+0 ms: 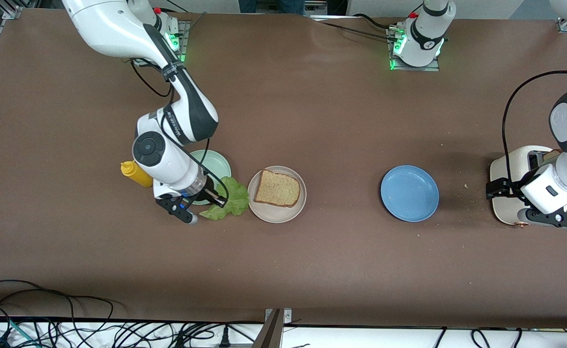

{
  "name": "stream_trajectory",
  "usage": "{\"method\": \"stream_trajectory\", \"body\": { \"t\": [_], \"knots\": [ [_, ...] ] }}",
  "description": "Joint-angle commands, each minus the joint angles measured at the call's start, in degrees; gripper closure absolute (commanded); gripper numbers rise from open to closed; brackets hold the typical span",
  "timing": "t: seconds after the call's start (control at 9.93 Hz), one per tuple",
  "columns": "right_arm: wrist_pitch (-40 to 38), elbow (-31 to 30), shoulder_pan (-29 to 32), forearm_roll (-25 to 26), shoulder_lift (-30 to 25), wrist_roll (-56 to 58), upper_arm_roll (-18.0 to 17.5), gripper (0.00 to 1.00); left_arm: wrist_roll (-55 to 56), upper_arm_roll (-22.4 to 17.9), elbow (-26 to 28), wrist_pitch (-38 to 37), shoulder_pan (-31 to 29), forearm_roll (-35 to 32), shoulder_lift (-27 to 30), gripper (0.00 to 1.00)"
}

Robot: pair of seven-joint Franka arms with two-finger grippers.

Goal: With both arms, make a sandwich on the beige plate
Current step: 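Carry the lettuce leaf over the bread with the right gripper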

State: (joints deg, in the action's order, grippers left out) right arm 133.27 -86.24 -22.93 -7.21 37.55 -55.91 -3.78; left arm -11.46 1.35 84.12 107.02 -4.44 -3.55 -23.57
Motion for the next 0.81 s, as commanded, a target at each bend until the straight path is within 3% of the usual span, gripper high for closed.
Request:
{"method": "stream_trajectory", "body": {
  "t": [0.0,0.2,0.7],
  "knots": [
    [-3.0,11.58,-2.9,-1.05,7.17,-8.39,0.26,1.0,-1.01,0.5,0.52,0.82,-1.01,-1.46,0.81,0.0],
    [-3.81,17.58,-4.75,-1.05,11.3,-14.02,0.26,1.0,-2.94,0.5,0.35,0.91,-1.79,-0.85,0.46,0.0],
    [-2.05,17.33,-8.01,-2.36,13.69,-21.68,-0.26,1.0,-2.95,0.5,0.26,0.91,-1.88,-0.67,0.46,0.0]
  ]
}}
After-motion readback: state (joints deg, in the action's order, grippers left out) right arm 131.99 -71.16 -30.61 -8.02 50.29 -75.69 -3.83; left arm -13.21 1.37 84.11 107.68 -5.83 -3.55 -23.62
